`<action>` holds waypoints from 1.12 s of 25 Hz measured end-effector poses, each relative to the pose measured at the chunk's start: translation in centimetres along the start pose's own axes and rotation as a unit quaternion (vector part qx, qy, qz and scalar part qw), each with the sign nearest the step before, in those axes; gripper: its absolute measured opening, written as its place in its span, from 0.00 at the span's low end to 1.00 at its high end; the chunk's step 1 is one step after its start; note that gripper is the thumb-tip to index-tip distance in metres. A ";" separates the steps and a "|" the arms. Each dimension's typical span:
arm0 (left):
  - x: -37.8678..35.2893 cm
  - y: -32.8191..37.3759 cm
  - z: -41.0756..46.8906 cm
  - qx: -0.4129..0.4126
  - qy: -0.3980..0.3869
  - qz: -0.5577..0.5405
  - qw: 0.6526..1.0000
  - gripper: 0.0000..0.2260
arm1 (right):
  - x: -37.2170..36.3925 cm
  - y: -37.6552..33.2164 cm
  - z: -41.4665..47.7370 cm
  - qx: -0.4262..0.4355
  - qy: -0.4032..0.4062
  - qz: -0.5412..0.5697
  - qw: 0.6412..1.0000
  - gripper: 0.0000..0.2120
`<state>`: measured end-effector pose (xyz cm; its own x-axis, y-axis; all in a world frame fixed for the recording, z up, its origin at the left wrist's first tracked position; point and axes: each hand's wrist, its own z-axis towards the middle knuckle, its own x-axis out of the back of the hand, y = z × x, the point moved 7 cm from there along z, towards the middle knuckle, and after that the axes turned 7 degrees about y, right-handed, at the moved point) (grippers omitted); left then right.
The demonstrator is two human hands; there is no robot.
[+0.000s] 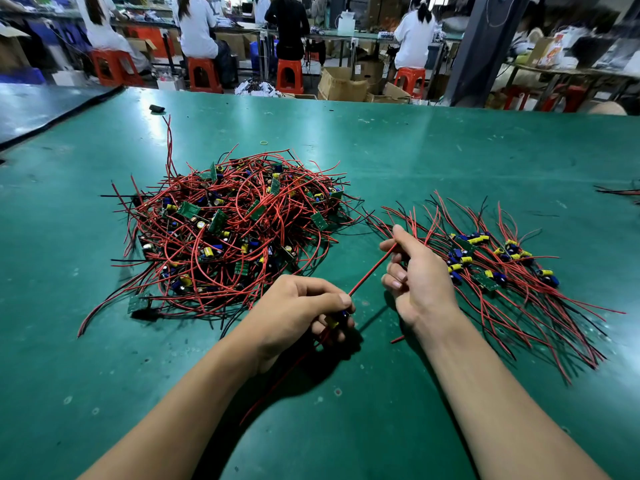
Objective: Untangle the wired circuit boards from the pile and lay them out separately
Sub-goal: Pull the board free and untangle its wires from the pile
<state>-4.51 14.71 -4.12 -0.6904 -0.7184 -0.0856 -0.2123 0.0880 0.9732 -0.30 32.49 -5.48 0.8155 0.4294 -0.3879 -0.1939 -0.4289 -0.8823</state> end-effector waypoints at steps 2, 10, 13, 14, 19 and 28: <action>0.1 -0.2 0.1 -0.004 0.018 -0.012 1.000 0.07 | 0.2 0.1 0.0 -0.043 -0.002 0.031 0.999 0.16; 0.6 -0.2 1.0 0.052 0.080 -0.230 0.968 0.26 | -0.4 0.2 -0.4 0.001 -0.051 -0.072 0.996 0.34; 0.5 0.0 1.1 0.068 0.056 -0.273 0.958 0.30 | -0.4 0.5 -0.3 0.001 -0.061 -0.076 0.995 0.30; 0.5 0.0 1.1 0.070 0.051 -0.281 0.956 0.31 | -0.5 0.5 -0.3 0.002 -0.062 -0.078 0.995 0.29; 0.2 0.0 1.3 0.053 0.015 -0.293 0.955 0.37 | -1.9 0.3 -2.6 0.047 -0.131 -0.187 0.973 0.21; 1.0 -0.1 0.9 0.007 0.146 -0.157 0.977 0.19 | -1.3 -3.4 -3.3 0.268 -0.028 -0.411 0.871 0.10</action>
<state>-5.80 14.67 -4.51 -0.3630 -0.8774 -0.3136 -0.3922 -0.1614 0.9056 1.09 30.78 -1.12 0.7746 0.4606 0.4335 0.2032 0.4679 -0.8601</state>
